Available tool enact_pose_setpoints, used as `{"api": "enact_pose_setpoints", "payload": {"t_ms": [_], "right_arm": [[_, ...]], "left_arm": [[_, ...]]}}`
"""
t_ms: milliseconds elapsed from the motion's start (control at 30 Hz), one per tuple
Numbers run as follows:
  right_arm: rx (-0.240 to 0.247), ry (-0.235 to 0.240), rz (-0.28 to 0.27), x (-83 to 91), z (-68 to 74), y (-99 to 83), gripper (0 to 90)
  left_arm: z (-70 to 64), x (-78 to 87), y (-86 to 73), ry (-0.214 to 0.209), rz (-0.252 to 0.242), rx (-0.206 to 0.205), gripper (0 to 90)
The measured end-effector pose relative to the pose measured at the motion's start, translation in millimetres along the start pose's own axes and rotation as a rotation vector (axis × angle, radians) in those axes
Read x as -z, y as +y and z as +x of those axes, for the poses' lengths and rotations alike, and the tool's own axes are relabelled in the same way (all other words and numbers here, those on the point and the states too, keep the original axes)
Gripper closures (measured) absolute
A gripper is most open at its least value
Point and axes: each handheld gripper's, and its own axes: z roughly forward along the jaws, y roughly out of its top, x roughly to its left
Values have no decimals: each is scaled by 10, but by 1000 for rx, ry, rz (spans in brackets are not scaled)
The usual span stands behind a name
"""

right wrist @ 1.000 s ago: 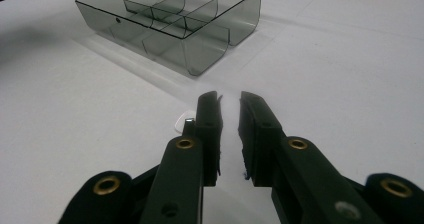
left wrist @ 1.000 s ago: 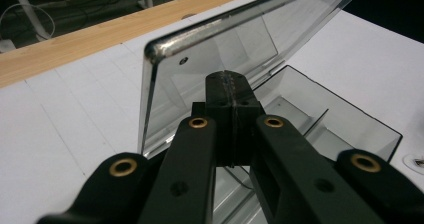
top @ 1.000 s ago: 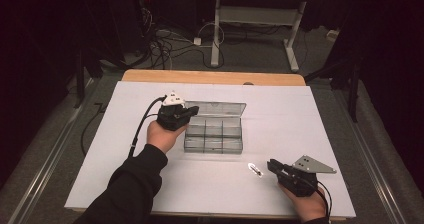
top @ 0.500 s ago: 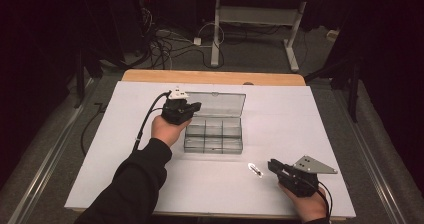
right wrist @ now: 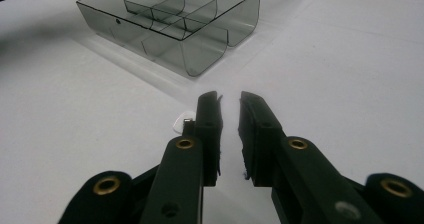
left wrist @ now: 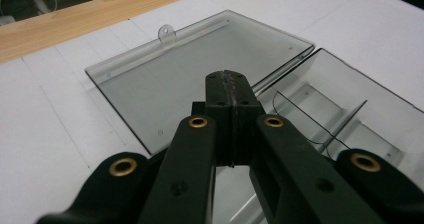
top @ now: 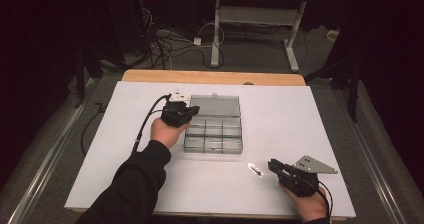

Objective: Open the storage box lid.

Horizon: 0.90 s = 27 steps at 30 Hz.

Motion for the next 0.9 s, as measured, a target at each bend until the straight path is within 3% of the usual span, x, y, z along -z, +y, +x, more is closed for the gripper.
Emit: {"api": "enact_pose_setpoints", "payload": {"t_ms": [267, 400, 433, 633, 900], "right_arm": [[1, 4, 11, -17, 12, -1, 801], [1, 3, 10, -16, 19, 1, 795], [1, 3, 10, -15, 24, 1, 795], [2, -2, 11, -20, 34, 3, 785], [2, -3, 11, -21, 43, 6, 778]], "left_arm": [[50, 186, -202, 1, -15, 21, 878], [40, 308, -319, 3, -40, 5, 871], [39, 326, -342, 1, -40, 6, 823], [23, 497, -549, -26, -48, -13, 790], [-76, 697, -779, -36, -54, -34, 635]]}}
